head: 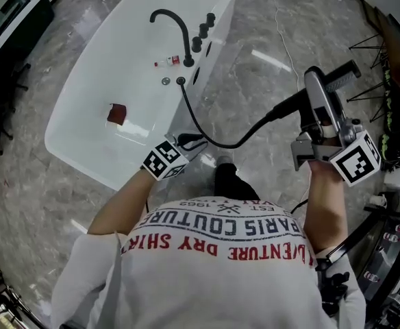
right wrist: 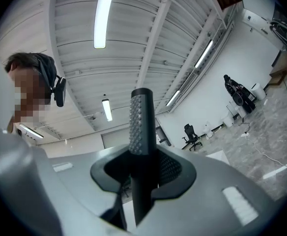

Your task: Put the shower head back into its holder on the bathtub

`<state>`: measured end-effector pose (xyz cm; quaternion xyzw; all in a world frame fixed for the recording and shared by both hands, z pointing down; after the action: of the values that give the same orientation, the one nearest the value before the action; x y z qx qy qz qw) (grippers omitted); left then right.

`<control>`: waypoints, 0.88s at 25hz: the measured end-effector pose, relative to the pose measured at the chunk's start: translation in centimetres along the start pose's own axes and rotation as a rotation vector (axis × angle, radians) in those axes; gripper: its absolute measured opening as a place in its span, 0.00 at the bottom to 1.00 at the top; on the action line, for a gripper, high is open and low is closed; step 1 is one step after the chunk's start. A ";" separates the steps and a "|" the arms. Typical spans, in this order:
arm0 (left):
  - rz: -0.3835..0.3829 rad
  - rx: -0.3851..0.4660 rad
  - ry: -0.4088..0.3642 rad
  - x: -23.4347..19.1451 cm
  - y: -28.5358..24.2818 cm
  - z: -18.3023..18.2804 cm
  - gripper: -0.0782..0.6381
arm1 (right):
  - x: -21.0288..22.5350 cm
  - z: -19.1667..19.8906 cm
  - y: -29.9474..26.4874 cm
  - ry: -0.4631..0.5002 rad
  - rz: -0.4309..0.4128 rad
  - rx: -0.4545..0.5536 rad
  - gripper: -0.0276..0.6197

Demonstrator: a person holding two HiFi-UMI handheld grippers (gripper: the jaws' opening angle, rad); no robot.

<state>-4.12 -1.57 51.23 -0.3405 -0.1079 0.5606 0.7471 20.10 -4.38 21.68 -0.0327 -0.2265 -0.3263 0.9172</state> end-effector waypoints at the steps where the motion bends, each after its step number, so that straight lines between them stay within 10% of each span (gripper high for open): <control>1: 0.009 -0.024 -0.011 -0.4 -1.1 0.1 0.24 | 0.7 -0.3 -0.4 0.001 -0.003 -0.002 0.22; 11: 0.113 -0.282 -0.156 -2.7 -10.5 0.0 0.35 | 8.5 -2.2 -4.5 -0.062 -0.030 -0.062 0.22; 22: 0.144 -0.359 -0.185 -5.4 -20.7 -0.5 0.38 | 14.0 -3.2 -6.5 -0.121 -0.014 -0.113 0.22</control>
<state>10.08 -9.53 65.03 -0.4220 -0.2494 0.6133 0.6193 26.93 -18.36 24.41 -0.1026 -0.2628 -0.3423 0.8962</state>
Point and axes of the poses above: the fingertips, and each gripper's own axes: y backward along the fingers, x to its right, z out of its underside, the point moved 6 cm from there along y, backward along the fingers, and after that the axes turned 7 degrees about -x, right-handed, at the moved point
